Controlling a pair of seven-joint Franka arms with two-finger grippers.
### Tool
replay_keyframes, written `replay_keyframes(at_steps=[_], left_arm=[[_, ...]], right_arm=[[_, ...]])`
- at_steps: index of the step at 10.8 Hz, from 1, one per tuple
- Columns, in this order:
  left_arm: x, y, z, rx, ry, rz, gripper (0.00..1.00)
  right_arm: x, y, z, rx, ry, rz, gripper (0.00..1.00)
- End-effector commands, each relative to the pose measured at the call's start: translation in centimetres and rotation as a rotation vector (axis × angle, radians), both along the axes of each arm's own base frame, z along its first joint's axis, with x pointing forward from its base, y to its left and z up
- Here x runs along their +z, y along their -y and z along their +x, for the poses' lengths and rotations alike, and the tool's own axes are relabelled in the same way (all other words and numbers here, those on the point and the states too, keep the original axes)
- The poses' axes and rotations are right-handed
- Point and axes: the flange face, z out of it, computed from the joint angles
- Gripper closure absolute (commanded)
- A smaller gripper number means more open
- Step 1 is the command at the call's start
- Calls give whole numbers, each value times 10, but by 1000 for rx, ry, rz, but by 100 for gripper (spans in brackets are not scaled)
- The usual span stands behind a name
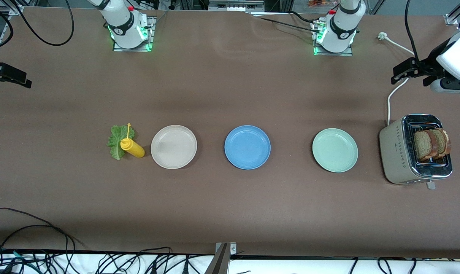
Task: Make sandwich in blue plate with both arms
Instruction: 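Move the left gripper over the toaster and grasp a bread slice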
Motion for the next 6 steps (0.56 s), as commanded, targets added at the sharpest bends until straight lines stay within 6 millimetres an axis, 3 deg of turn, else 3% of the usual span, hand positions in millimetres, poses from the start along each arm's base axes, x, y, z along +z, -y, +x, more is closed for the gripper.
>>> replay_keyframes(at_steps=[1,3,4,6], left_arm=[[3,-20,27,-1,16,46,0],[3,-26,47,-3,28,75,0],[-10,-30,57,3,10,69,0],[-13,-53,73,25,39,64,0]], right_arm=[[9,0,-4,14,0,2,0],[9,-2,-4,17,0,2,0],[9,1,-5,13,0,1,0],[9,4,-5,8,0,-1,0]])
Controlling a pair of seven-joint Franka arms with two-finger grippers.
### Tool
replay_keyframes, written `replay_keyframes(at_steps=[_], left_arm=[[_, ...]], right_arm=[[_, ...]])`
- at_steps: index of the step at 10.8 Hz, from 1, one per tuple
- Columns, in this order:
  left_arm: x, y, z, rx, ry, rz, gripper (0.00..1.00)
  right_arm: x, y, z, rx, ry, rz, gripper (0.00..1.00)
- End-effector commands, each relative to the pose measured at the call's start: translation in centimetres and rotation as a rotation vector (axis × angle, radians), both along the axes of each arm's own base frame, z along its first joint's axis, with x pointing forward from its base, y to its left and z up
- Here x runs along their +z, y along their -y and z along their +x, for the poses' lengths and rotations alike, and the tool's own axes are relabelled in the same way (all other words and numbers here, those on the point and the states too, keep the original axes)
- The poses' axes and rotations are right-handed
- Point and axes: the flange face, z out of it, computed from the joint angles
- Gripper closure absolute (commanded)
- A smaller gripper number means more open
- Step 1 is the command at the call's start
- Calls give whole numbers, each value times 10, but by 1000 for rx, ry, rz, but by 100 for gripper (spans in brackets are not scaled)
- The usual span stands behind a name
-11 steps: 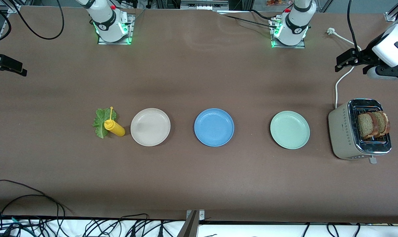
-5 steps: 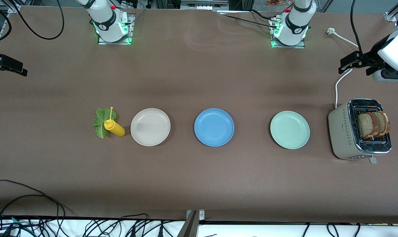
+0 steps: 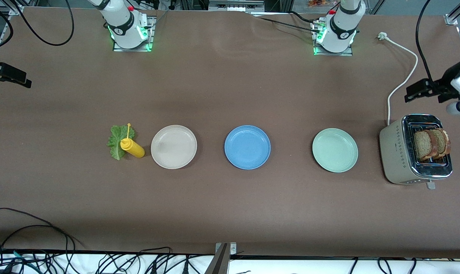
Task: Make sandwich in blue plate with both arms
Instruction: 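Move the left gripper over the toaster and grasp a bread slice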
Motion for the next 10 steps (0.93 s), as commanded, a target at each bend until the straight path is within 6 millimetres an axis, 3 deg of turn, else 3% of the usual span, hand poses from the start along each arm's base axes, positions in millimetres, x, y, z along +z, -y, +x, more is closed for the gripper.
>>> replay_keyframes(at_steps=[1,4,5,7,10], left_arm=[[-7,-33,28,-41,26,6,0],[-29,-96,45,-39,93,7,0],[-37,-105,51,-68,109,13,0],[-73,-125,66,-53,108,9,0],[-120,-136,82,-100,103,-3,0]], right_arm=[[9,3,-5,9,0,-1,0],[9,7,-5,1,0,0,0],[9,5,-5,6,1,0,0],[9,3,-5,9,0,-1,0],[9,8,-5,2,0,-2,0]])
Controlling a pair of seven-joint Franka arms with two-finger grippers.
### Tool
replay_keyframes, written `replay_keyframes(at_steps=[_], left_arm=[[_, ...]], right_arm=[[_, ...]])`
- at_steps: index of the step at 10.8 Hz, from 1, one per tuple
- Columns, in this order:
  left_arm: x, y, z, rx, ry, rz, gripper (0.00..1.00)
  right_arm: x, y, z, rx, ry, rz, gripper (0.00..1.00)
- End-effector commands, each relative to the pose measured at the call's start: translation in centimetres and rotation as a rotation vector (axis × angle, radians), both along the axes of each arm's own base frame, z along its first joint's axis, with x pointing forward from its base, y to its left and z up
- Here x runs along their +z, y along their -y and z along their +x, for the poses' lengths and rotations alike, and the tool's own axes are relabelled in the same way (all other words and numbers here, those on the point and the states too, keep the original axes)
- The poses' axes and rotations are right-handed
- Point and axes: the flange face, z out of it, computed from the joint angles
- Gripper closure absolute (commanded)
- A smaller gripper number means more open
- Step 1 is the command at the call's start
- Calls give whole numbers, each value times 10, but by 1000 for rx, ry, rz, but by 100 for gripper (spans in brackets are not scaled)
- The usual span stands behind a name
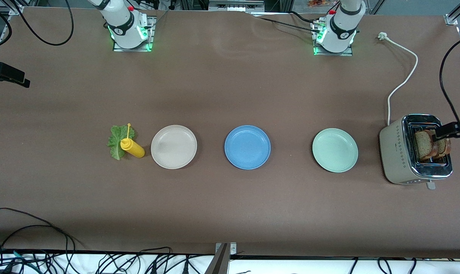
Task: Make sandwich in blue plate with both arms
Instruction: 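Move the left gripper over the toaster and grasp a bread slice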
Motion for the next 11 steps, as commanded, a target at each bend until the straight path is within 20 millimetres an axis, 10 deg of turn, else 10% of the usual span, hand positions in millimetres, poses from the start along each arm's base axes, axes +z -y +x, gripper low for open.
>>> replay_keyframes(at_steps=[1,6,10,11], left_arm=[[-35,-11,14,-71,8,11,0],[-90,-30,-4,-60,-27,0,20],[-107,-42,-11,-43,-58,-10,49],[-110,-41,-12,-44,-66,-14,69]], right_arm=[[8,2,-4,11,-1,-2,0],[8,2,-4,12,-2,-2,0],[7,6,-6,27,-18,0,0],[6,5,-7,35,-25,2,0]])
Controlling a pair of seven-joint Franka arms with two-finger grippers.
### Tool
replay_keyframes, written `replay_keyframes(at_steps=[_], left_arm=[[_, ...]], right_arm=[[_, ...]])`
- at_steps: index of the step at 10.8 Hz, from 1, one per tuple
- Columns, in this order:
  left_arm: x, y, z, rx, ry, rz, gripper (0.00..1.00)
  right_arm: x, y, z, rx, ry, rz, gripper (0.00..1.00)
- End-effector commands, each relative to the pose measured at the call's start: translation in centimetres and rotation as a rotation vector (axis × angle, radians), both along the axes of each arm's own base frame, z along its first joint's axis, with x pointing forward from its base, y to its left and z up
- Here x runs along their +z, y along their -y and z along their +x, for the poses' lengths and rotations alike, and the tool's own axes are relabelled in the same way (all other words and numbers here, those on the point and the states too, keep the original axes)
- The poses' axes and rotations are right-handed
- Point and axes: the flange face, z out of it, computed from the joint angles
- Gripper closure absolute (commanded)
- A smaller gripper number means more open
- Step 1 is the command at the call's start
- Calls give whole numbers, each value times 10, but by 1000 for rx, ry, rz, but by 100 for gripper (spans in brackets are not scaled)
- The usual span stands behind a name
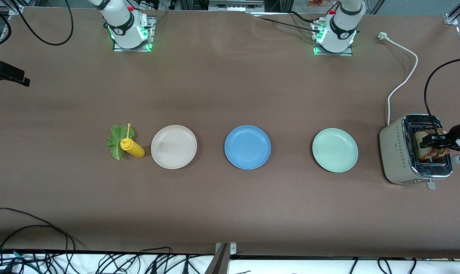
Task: Make sandwich in blue plate with both arms
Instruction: 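Move the left gripper over the toaster and grasp a bread slice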
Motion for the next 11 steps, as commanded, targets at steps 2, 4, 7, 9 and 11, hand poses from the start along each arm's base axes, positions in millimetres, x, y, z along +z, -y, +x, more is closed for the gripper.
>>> replay_keyframes(at_steps=[2,4,7,9,11], left_arm=[[-5,0,-5,-28,-28,5,100],[3,-4,-7,-19,-34,13,100],[43,-6,-10,-32,-75,54,100],[80,7,-12,-44,-95,51,100],[123,33,-8,-81,-112,34,100]], right_arm=[[7,4,-6,30,-15,0,0],[8,10,-8,22,-16,2,0],[8,11,-8,39,-19,4,0],[7,11,-8,54,-20,8,0],[8,10,-8,54,-19,9,0]])
